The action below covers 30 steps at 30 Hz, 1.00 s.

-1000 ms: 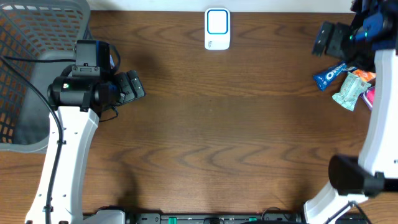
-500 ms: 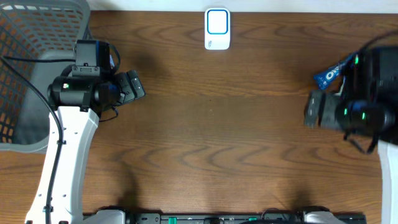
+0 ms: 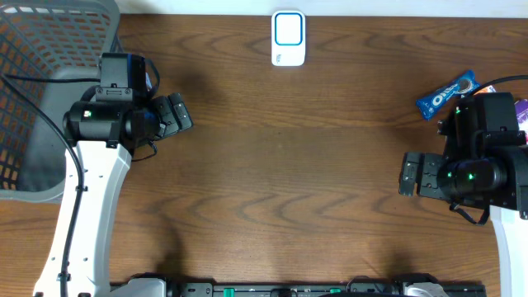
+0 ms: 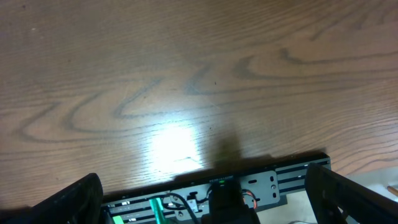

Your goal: Scan the item barcode

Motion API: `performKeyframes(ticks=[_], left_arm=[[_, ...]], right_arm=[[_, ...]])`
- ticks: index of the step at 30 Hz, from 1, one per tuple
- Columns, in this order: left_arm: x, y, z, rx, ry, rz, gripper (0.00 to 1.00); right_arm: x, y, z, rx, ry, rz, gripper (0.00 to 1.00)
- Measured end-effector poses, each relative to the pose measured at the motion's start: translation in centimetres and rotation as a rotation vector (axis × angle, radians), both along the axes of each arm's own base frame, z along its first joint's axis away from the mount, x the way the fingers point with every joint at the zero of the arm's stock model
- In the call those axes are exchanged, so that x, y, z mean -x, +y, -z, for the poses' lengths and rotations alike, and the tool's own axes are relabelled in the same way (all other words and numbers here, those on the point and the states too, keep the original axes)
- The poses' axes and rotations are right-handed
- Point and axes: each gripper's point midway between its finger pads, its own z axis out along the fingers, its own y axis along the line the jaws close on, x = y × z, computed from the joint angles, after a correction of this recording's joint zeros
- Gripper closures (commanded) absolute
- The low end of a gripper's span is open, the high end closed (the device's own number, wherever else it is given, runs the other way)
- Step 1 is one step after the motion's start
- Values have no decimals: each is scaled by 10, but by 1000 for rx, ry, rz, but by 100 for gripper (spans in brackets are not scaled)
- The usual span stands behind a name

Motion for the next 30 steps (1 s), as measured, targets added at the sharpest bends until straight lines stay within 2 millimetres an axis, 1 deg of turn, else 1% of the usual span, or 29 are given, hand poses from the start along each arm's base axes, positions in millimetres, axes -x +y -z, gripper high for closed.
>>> performKeyframes(ticks=[16, 18, 23, 26, 28, 30], left_arm=[[0, 0, 0, 0, 0, 0, 2], [0, 0, 0, 0, 0, 0, 2], [0, 0, 0, 0, 0, 0, 2], [0, 0, 0, 0, -1, 0, 2], [0, 0, 0, 0, 0, 0, 2], [0, 0, 0, 0, -1, 0, 2]], right_arm=[[0, 0, 0, 0, 0, 0, 1], [-3, 0, 0, 0, -11, -1, 1], [-22, 2, -2, -3, -123, -19, 1], [-36, 3, -4, -11, -247, -27, 1], [-40, 4, -5, -16, -325, -40, 1], [-39, 7, -4, -23, -387, -64, 1]])
